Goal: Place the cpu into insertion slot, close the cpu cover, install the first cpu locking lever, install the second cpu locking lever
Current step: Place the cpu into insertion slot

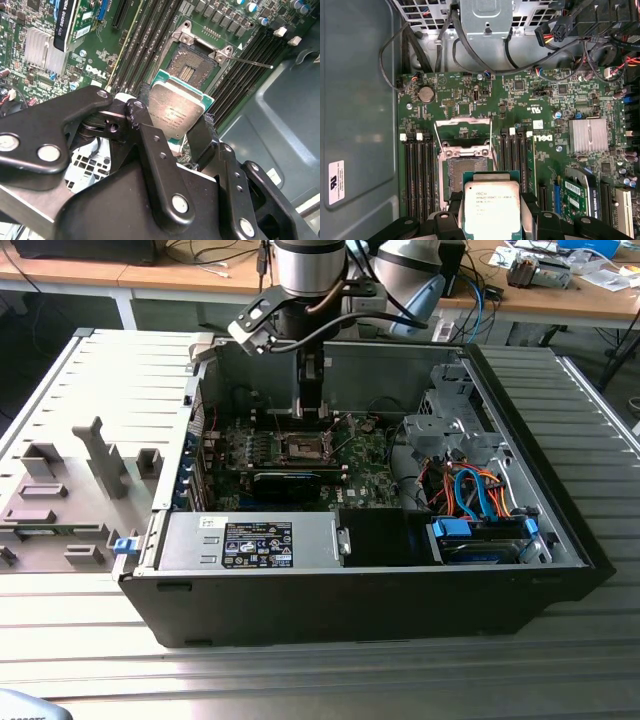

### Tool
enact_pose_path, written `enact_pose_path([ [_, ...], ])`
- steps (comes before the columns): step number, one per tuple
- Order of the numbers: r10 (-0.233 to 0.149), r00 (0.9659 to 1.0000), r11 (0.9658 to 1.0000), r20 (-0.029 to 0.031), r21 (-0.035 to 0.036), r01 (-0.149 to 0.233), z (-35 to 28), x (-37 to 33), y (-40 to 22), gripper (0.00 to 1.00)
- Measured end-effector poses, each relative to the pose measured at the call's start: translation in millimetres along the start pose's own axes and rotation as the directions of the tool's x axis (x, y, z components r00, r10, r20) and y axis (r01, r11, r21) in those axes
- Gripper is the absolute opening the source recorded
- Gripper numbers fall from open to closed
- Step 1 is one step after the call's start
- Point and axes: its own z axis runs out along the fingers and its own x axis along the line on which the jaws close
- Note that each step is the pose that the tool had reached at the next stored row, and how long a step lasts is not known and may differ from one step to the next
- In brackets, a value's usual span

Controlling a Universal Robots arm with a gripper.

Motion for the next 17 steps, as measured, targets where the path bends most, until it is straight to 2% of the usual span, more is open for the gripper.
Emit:
enact_pose_path([
  [17, 0.0, 1.0, 1.0, 0.0, 0.0, 0.0, 0.8, -0.1, -3.6, 0.55],
])
